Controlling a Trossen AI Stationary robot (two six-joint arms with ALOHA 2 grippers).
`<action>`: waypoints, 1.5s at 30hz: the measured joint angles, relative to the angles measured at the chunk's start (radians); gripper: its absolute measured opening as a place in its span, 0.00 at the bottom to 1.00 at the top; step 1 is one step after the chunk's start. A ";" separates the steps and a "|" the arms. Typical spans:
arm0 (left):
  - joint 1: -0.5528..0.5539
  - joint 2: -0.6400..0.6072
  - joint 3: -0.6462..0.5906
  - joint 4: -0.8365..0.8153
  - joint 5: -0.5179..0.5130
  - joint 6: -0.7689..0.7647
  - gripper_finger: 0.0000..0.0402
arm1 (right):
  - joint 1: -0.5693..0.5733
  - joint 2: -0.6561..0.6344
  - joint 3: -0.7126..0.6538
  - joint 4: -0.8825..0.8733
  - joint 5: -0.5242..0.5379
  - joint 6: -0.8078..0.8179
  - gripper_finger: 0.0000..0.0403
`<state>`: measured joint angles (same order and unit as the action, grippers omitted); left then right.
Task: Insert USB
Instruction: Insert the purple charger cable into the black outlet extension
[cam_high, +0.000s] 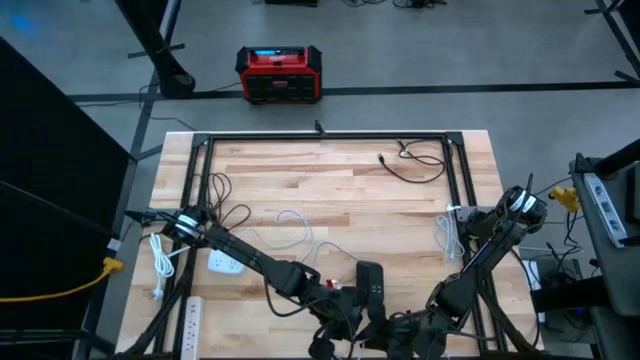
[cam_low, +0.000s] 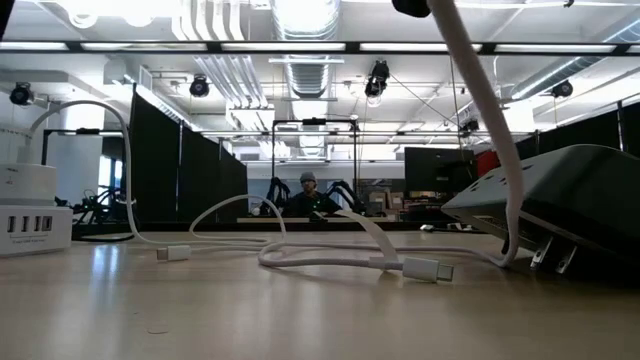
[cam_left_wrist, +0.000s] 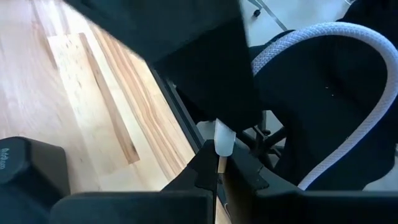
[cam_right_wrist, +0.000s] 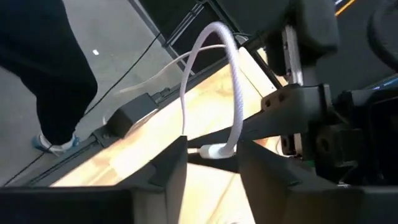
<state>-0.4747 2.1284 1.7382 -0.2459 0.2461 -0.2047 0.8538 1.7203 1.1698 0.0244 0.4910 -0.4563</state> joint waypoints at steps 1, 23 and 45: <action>0.000 0.000 0.000 0.000 0.006 0.000 0.00 | 0.000 0.000 0.000 -0.003 -0.004 -0.014 0.31; 0.002 0.003 0.000 -0.019 0.068 -0.052 0.00 | 0.050 0.081 0.000 0.071 0.180 -0.577 0.29; 0.008 0.002 0.000 -0.021 0.310 -0.153 0.00 | 0.061 0.083 -0.001 0.162 0.262 -1.116 0.37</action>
<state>-0.4664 2.1300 1.7382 -0.2667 0.5560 -0.3574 0.9145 1.8034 1.1690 0.1863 0.7529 -1.5720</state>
